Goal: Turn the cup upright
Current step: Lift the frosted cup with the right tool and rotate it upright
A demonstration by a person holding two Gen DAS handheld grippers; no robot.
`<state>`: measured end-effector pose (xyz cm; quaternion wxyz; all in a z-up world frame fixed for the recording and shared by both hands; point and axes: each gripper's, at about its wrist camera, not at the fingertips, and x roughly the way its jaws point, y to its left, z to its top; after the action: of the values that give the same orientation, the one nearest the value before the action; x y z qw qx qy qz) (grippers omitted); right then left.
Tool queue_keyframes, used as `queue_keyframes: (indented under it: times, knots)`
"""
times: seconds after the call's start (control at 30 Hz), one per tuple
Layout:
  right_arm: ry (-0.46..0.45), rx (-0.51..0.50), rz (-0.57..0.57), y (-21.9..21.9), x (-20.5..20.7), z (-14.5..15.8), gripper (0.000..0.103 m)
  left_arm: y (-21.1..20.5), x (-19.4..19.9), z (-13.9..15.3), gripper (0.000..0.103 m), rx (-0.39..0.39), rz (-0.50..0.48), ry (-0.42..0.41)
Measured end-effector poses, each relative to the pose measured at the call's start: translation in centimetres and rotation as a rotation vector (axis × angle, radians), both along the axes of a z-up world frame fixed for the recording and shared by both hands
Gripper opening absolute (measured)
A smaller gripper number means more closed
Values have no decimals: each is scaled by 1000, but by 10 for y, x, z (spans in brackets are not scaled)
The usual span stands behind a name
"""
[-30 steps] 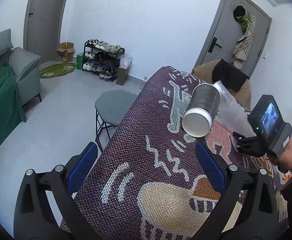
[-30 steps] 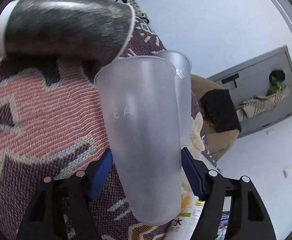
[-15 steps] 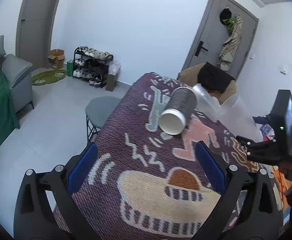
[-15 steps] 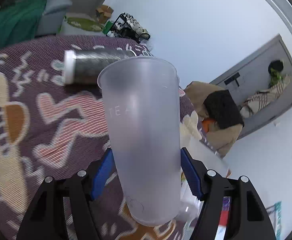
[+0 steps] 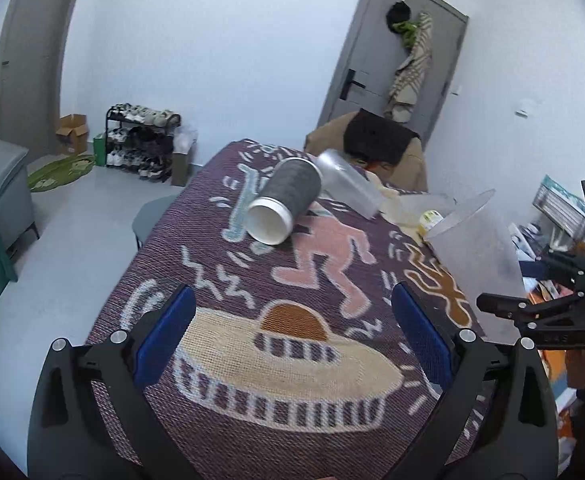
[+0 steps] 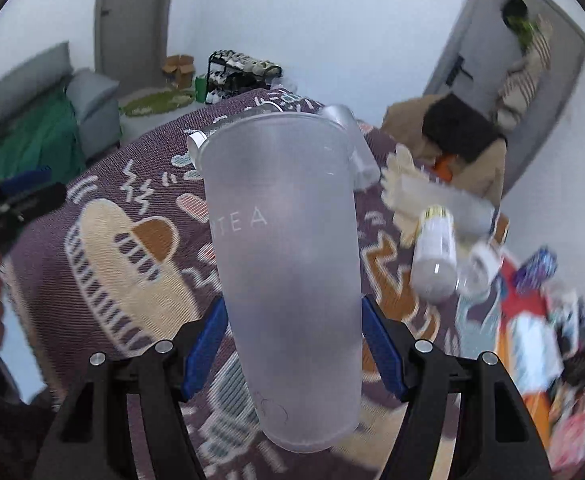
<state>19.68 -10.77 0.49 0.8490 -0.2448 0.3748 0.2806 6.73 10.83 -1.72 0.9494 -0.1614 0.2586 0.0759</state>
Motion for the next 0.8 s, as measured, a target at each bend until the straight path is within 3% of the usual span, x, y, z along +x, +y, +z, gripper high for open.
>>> queue_keyframes:
  times: [0.3, 0.53, 0.8]
  knots:
    - [178, 173, -118, -36, -25, -21, 67, -23, 3, -7, 97, -2, -94, 13]
    - [304, 336, -243, -59, -36, -54, 67, -45, 9, -14, 97, 7, -188, 30]
    - [373, 456, -345, -78, -29, -91, 67, -60, 15, -18, 97, -16, -278, 69]
